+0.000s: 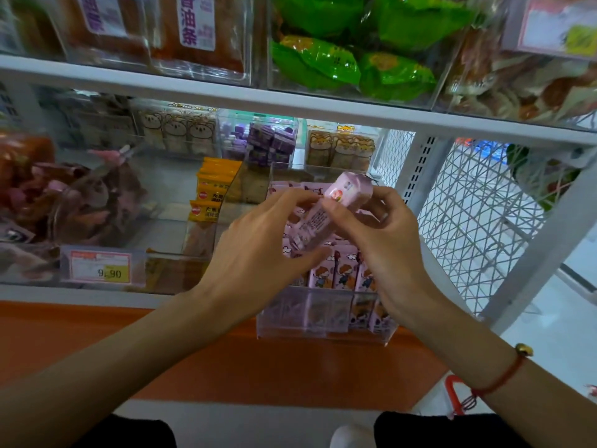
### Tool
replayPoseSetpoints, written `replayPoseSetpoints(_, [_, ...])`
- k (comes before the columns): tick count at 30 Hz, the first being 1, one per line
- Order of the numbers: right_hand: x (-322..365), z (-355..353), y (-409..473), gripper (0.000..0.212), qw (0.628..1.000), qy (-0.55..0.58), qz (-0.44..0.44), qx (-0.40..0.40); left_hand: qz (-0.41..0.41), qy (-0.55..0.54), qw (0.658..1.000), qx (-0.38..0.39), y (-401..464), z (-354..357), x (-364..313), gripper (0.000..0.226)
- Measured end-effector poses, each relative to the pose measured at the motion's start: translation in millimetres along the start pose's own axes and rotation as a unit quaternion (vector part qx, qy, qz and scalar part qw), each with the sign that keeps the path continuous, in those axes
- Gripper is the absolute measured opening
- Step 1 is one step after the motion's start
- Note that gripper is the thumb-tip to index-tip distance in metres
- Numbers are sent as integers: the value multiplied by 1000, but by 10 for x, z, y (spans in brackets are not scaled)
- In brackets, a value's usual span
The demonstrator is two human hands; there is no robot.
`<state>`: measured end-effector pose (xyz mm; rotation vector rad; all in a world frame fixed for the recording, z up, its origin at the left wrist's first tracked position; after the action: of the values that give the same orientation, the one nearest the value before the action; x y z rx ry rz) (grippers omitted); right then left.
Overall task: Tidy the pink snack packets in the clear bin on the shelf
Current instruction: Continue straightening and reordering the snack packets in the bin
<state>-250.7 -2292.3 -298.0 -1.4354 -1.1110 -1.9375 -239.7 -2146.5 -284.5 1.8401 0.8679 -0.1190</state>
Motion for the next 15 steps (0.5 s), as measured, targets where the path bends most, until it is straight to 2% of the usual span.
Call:
replayPoseSetpoints(3, [-16,45,-2,48,999,-28,4,33,-38,-55,998,0,8,2,68,49])
replayPoseSetpoints(5, [-21,90,8,50,997,-10,25,72,-99,-132,986,23,20,43,129,40])
replayPoseSetpoints(9, [-97,93,40,28,993,-47,53,90,-234,-235,939,85,-38,185,249,35])
replayPoseSetpoints(10, [-158,96,38,26,991,-57,74,95,-259,-247,929,98,-71,218,269,27])
replayPoseSetpoints(12, [-254,119,22,26,985,-59,114,114,-284,-274,911,117,-119,261,265,12])
replayPoseSetpoints(15, [-248,147,18,26,984,-49,123,122,-279,-300,905,116,-107,257,224,7])
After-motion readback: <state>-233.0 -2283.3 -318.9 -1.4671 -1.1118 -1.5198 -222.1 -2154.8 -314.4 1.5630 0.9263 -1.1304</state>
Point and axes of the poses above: each hand's wrist, its own y-axis towards the middle knuckle, its own z-axis out of the palm, x = y × z, the point moved 9 cm from there along y, towards the middle knuckle, and after that the axes turned 15 degrees about -x, right-handed, at the moved point
